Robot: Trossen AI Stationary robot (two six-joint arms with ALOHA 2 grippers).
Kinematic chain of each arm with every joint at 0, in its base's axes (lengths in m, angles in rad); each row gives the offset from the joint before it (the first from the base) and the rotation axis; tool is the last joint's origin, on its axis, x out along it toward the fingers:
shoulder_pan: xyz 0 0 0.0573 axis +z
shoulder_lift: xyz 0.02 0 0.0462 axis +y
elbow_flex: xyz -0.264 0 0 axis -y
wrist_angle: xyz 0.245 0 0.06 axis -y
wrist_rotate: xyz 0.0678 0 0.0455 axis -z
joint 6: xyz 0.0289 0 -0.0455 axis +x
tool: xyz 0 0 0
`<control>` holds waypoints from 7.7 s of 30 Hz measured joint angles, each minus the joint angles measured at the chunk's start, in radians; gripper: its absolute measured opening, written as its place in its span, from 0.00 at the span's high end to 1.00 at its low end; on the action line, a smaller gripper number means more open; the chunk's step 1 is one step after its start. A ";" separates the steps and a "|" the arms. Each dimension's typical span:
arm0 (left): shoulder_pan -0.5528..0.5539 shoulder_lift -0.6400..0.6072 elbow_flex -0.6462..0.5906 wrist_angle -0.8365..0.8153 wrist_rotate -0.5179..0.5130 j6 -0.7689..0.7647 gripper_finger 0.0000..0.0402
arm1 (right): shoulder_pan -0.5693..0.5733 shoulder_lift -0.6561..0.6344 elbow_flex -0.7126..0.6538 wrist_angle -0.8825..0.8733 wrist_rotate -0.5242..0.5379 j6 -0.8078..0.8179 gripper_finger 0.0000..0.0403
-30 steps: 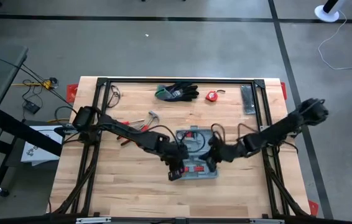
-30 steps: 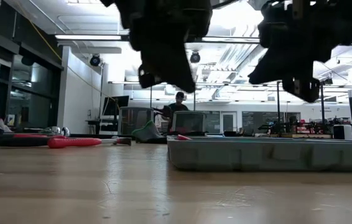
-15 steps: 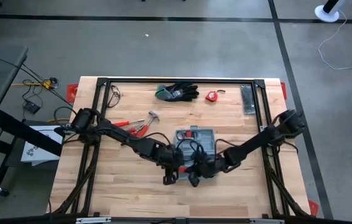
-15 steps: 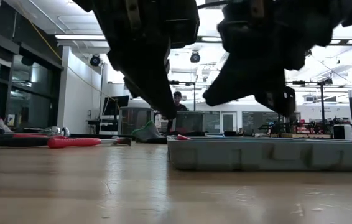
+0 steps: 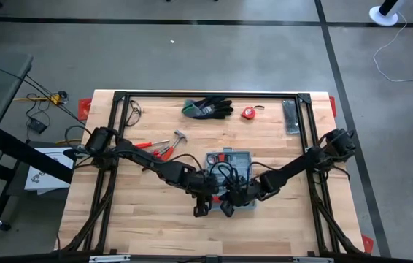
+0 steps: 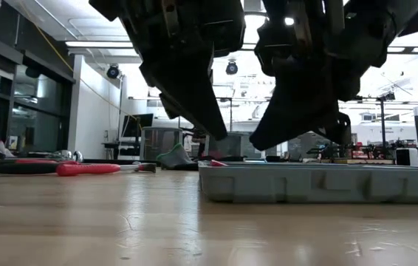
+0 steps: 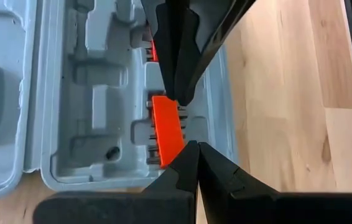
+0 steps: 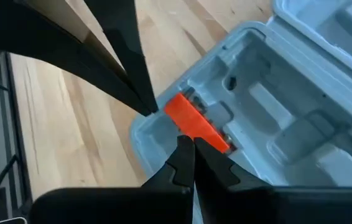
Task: Prefit tool cases
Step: Put the screwdriver bit set into the gray tool case
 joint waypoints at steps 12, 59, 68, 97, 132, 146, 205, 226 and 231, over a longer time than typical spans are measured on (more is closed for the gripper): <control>-0.001 0.023 0.001 0.004 0.004 0.001 1.00 | 0.000 0.000 0.000 -0.005 -0.001 -0.004 1.00; 0.020 0.033 0.001 0.000 0.012 0.048 1.00 | -0.001 0.076 0.001 0.019 -0.025 0.006 1.00; 0.008 0.094 0.007 0.015 0.068 0.053 1.00 | -0.001 0.077 0.000 0.018 -0.027 0.005 1.00; 0.083 0.062 0.022 -0.052 0.116 0.097 1.00 | -0.001 0.077 0.000 0.014 -0.041 0.007 1.00; 0.024 0.057 0.022 0.026 0.269 0.143 1.00 | -0.026 0.077 -0.001 0.013 -0.048 0.005 1.00; 0.002 0.075 0.026 -0.038 0.049 0.105 1.00 | -0.036 0.077 -0.001 0.011 -0.032 0.016 1.00; 0.018 0.064 0.021 -0.073 -0.153 0.103 1.00 | -0.021 0.077 -0.002 0.015 -0.002 0.065 1.00; 0.027 -0.002 -0.004 -0.106 -0.176 0.107 1.00 | 0.063 -0.031 -0.003 -0.158 0.128 0.164 1.00; 0.027 -0.002 -0.051 -0.093 -0.135 0.084 1.00 | 0.198 -0.090 -0.002 -0.348 0.286 0.424 1.00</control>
